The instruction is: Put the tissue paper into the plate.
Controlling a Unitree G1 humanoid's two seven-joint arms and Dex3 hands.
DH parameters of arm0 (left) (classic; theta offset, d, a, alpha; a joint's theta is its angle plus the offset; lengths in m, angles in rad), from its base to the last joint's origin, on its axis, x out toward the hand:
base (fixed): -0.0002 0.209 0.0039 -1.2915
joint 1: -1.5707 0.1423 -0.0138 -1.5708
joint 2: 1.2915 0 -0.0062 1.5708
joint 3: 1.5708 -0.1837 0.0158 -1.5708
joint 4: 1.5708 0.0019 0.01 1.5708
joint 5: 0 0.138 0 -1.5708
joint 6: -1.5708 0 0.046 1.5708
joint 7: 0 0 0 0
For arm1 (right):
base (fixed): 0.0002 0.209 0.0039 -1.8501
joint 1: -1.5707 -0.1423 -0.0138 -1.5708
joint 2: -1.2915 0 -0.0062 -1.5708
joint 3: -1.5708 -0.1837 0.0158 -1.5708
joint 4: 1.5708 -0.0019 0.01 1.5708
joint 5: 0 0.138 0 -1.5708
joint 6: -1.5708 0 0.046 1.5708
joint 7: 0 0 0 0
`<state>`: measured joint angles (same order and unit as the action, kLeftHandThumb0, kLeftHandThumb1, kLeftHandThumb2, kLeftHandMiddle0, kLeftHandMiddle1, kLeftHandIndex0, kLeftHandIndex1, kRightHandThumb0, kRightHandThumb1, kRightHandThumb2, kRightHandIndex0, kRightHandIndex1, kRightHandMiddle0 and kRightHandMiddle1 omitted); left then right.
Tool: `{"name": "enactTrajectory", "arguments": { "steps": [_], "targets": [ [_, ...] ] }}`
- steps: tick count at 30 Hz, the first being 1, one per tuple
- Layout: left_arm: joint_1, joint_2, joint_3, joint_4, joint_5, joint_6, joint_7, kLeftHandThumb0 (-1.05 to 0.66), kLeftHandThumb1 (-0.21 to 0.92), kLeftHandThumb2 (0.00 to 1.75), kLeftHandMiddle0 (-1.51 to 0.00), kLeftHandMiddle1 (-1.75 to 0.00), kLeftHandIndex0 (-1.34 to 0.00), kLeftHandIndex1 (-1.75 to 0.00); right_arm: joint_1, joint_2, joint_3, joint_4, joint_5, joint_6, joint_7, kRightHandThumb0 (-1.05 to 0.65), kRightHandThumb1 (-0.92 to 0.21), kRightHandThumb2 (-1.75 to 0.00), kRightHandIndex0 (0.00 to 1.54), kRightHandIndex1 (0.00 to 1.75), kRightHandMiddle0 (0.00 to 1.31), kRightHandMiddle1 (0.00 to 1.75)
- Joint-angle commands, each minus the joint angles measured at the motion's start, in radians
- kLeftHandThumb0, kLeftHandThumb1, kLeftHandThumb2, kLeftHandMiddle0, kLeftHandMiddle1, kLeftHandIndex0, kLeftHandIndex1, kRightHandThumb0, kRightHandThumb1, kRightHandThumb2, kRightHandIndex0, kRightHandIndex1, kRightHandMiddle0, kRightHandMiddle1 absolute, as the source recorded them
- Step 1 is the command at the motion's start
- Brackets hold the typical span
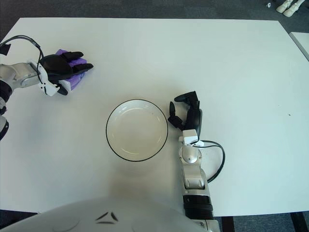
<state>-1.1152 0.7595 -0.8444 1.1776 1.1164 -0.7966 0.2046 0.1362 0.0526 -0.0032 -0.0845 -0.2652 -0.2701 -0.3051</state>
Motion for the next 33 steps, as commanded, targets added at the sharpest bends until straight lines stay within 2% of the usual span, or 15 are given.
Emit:
{"name": "enactTrajectory", "arguments": {
  "steps": [1,3,6,7,8,9,10,11,13,16,21,23,25,28,33],
  "targets": [
    [0.079,-0.039,-0.032,0.008,-0.007,-0.056,-0.154,-1.03,0.77,0.55,-0.06,-0.04,0.00,0.00,0.038,0.004,-0.010,0.025,0.008,0.010,-0.008,-0.39,-0.65,-0.91,0.58,1.25,0.36,1.75],
    [0.080,-0.040,-0.023,0.005,-0.034,-0.060,-0.200,-1.02,0.74,0.60,-0.03,-0.15,0.00,-0.02,0.038,0.003,-0.011,0.027,0.010,0.002,-0.007,-0.39,-0.65,-0.90,0.58,1.25,0.35,1.75],
    [0.086,-0.039,-0.008,-0.003,-0.073,-0.061,-0.244,-0.97,0.67,0.66,-0.01,-0.36,0.00,-0.19,0.037,0.001,-0.012,0.031,0.016,-0.009,-0.003,-0.39,-0.66,-0.90,0.58,1.26,0.35,1.75],
    [0.090,-0.039,-0.002,-0.007,-0.086,-0.059,-0.255,-0.94,0.62,0.70,-0.01,-0.58,0.00,-0.48,0.037,0.000,-0.012,0.033,0.019,-0.013,-0.001,-0.39,-0.64,-0.92,0.59,1.27,0.37,1.75],
    [0.093,-0.039,0.002,-0.011,-0.098,-0.057,-0.264,-0.93,0.58,0.74,0.00,-0.73,0.00,-0.68,0.036,0.000,-0.013,0.035,0.020,-0.016,-0.001,-0.39,-0.62,-0.94,0.59,1.27,0.38,1.75],
    [0.109,-0.042,0.015,0.002,-0.113,-0.032,-0.251,-0.92,0.57,0.75,0.00,-0.78,0.00,-0.76,0.036,0.001,-0.014,0.036,0.024,-0.018,0.001,-0.40,-0.62,-0.94,0.59,1.27,0.38,1.75],
    [0.121,-0.044,0.023,0.011,-0.124,-0.013,-0.240,-0.89,0.52,0.81,0.00,-0.97,0.00,-0.95,0.036,0.001,-0.015,0.037,0.026,-0.019,0.001,-0.40,-0.61,-0.96,0.60,1.28,0.39,1.75],
    [0.139,-0.051,0.030,0.036,-0.129,0.022,-0.211,-0.84,0.43,0.92,0.00,-1.25,0.00,-1.24,0.037,0.002,-0.016,0.038,0.031,-0.020,0.003,-0.40,-0.59,-0.98,0.61,1.29,0.40,1.75],
    [0.159,-0.059,0.040,0.062,-0.139,0.064,-0.179,-0.74,0.31,1.05,-0.12,-1.54,-0.05,-1.54,0.037,0.003,-0.019,0.039,0.036,-0.022,0.005,-0.41,-0.56,-1.02,0.62,1.30,0.42,1.75],
    [0.175,-0.070,0.048,0.071,-0.153,0.098,-0.149,-0.63,0.22,1.16,-0.22,-1.68,-0.15,-1.68,0.036,0.003,-0.022,0.042,0.043,-0.029,0.007,-0.41,-0.53,-1.06,0.64,1.32,0.44,1.75],
    [0.202,-0.083,0.035,0.069,-0.146,0.141,-0.074,-0.53,0.17,1.21,-0.41,-1.74,-0.29,-1.73,0.040,0.007,-0.025,0.038,0.045,-0.028,0.007,-0.42,-0.51,-1.08,0.64,1.34,0.46,1.75],
    [0.211,-0.089,0.028,0.075,-0.141,0.156,-0.049,-0.52,0.16,1.22,-0.45,-1.74,-0.32,-1.74,0.042,0.008,-0.026,0.037,0.047,-0.030,0.008,-0.42,-0.51,-1.09,0.64,1.34,0.46,1.75],
    [0.220,-0.097,0.022,0.082,-0.136,0.171,-0.023,-0.50,0.24,1.26,-0.52,-1.74,-0.46,-1.74,0.043,0.008,-0.026,0.037,0.050,-0.036,0.009,-0.42,-0.50,-1.09,0.64,1.35,0.46,1.75],
    [0.227,-0.101,0.027,0.090,-0.147,0.180,0.000,-0.17,0.14,1.46,-0.68,-1.75,-0.57,-1.70,0.044,0.007,-0.027,0.041,0.056,-0.053,0.010,-0.42,-0.50,-1.10,0.65,1.36,0.47,1.75],
    [0.246,-0.113,0.062,0.105,-0.194,0.195,0.014,-0.03,0.05,1.61,-0.78,-1.72,-0.62,-1.74,0.044,0.008,-0.028,0.044,0.062,-0.065,0.009,-0.43,-0.47,-1.13,0.67,1.39,0.49,1.75]
  ]
}}
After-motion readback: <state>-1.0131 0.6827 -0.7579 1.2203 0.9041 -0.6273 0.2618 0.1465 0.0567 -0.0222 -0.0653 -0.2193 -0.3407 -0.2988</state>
